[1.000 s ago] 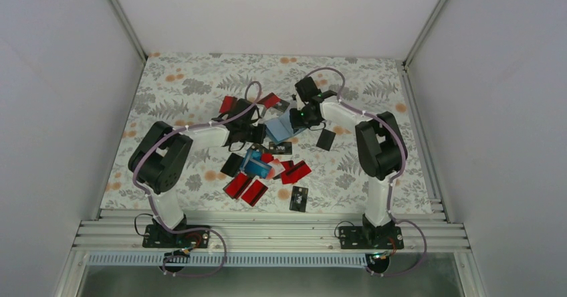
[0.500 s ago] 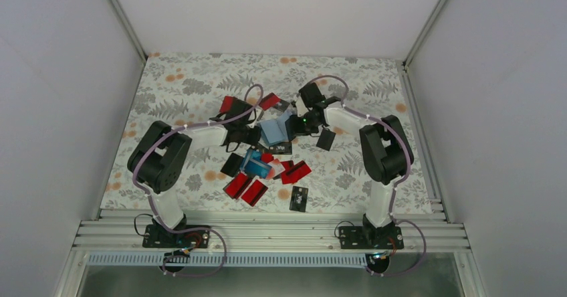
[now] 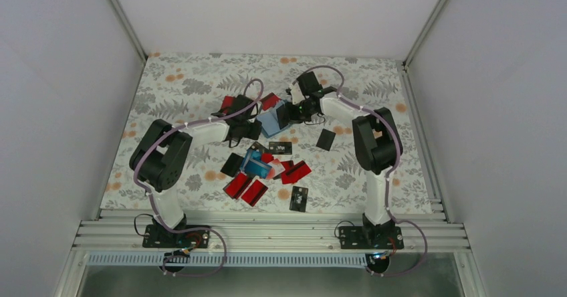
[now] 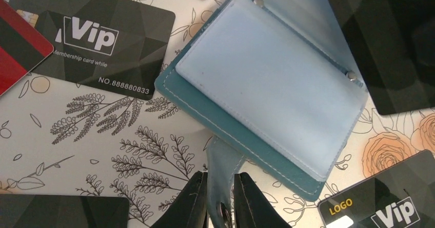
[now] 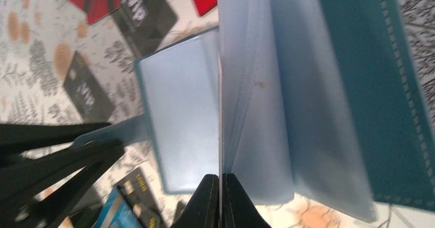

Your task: Put the credit cards into the card holder

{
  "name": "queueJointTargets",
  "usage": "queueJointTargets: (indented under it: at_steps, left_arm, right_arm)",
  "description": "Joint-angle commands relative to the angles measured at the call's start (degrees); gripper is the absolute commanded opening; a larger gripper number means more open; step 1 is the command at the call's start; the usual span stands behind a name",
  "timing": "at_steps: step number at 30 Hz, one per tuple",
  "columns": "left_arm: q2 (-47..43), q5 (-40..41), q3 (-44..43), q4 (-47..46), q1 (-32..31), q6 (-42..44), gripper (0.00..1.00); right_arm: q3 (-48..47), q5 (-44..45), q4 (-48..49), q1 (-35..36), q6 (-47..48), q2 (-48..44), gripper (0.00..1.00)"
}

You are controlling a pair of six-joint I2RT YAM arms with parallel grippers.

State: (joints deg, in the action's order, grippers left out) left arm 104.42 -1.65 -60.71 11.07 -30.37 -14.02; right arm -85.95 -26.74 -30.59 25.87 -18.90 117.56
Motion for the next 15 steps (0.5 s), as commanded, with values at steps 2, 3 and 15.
queueJointTargets:
  at_steps: [2, 3, 15]
  left_arm:
    - [-0.75, 2.20, -0.98, 1.37, -0.13, -0.39, 0.14]
    - [-1.24, 2.33, -0.84, 1.25, -0.12, -0.39, 0.14]
    - [-1.11, 1.50, 1.20, -0.62, -0.13, 0.80, 0.14]
  right_arm:
    - [-4.21, 3.85, -0.84, -1.96, -0.39, 4.08, 0.04]
    - [-4.49, 4.04, -0.56, -2.29, -0.43, 4.20, 0.04]
    - [2.18, 4.03, 1.82, -3.54, -1.48, 3.43, 0.04]
